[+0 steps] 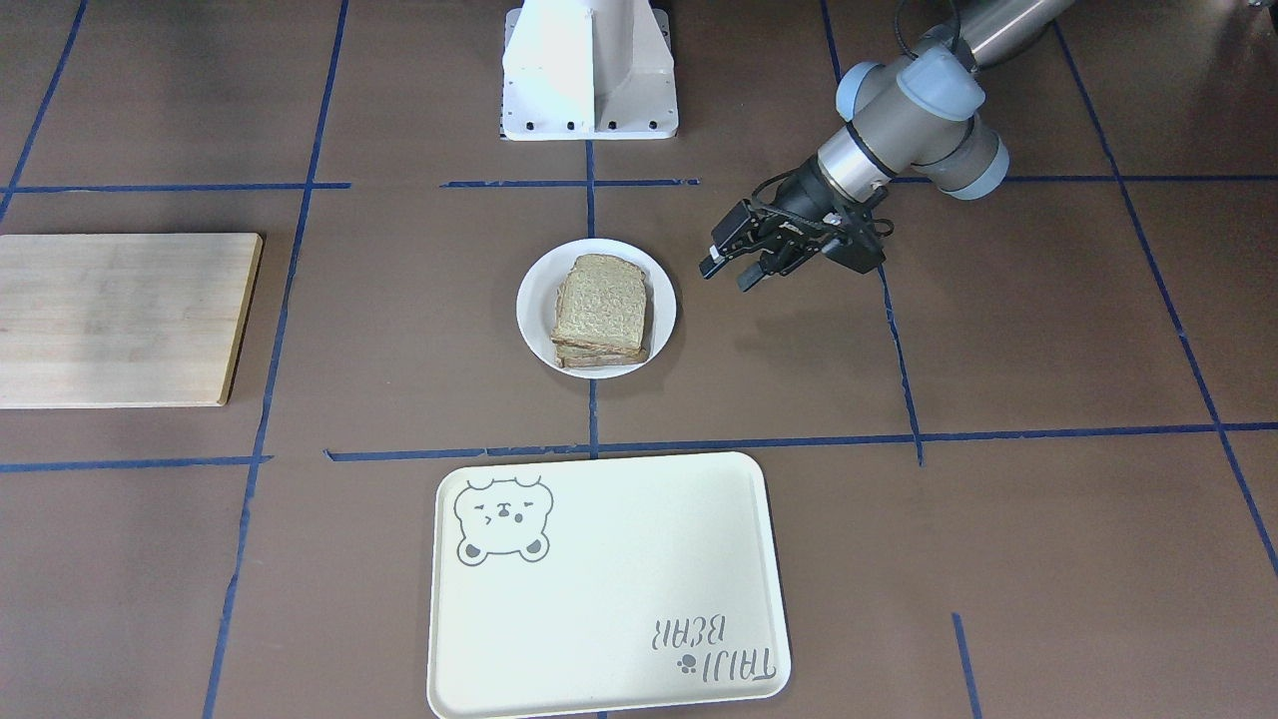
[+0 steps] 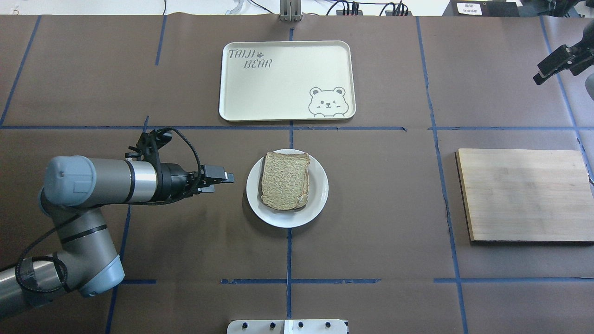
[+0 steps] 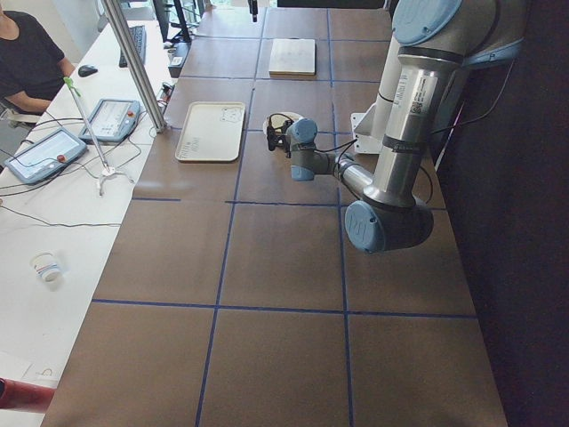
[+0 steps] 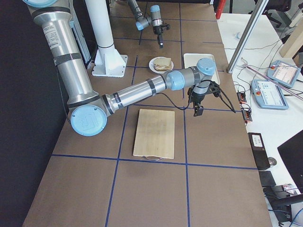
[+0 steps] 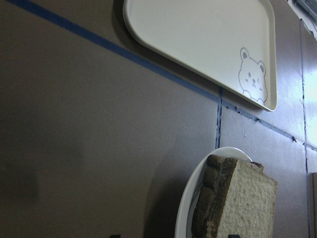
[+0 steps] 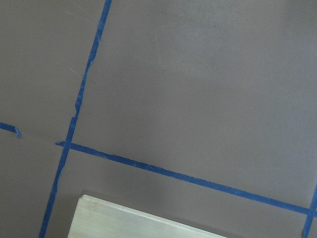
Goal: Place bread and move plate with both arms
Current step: 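Move the left gripper to the plate rim nearest it and grip the rim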
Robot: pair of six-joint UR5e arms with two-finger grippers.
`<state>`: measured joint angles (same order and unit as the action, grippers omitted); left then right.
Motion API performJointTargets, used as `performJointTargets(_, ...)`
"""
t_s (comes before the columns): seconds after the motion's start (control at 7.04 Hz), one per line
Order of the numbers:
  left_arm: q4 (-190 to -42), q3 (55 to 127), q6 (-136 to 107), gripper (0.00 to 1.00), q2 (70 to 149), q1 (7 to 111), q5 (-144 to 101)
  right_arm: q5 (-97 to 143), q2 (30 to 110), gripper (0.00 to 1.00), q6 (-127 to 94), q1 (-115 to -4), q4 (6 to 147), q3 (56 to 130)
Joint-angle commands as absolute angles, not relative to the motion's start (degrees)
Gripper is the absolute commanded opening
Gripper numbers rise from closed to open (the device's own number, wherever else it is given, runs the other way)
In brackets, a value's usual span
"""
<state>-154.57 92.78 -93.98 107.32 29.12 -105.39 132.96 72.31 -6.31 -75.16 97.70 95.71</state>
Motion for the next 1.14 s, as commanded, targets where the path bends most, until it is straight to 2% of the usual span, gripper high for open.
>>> performJointTargets(0.0,-154.2,89.1,-96.4,0.65,110.9,27.6,-105.3,133.1,72.6,1.0,-6.2,-75.3,97.7,95.8)
performJointTargets(0.57,-154.2,86.9,-98.2,0.5,112.9,27.2,-105.1,133.0,72.5,1.0,-6.4,-75.2,97.6,95.4)
performJointTargets(0.99,-153.9,86.7,-98.2,0.48,113.1,27.2,-105.1,132.9,72.6,1.0,-6.4,-75.2,97.6,95.4)
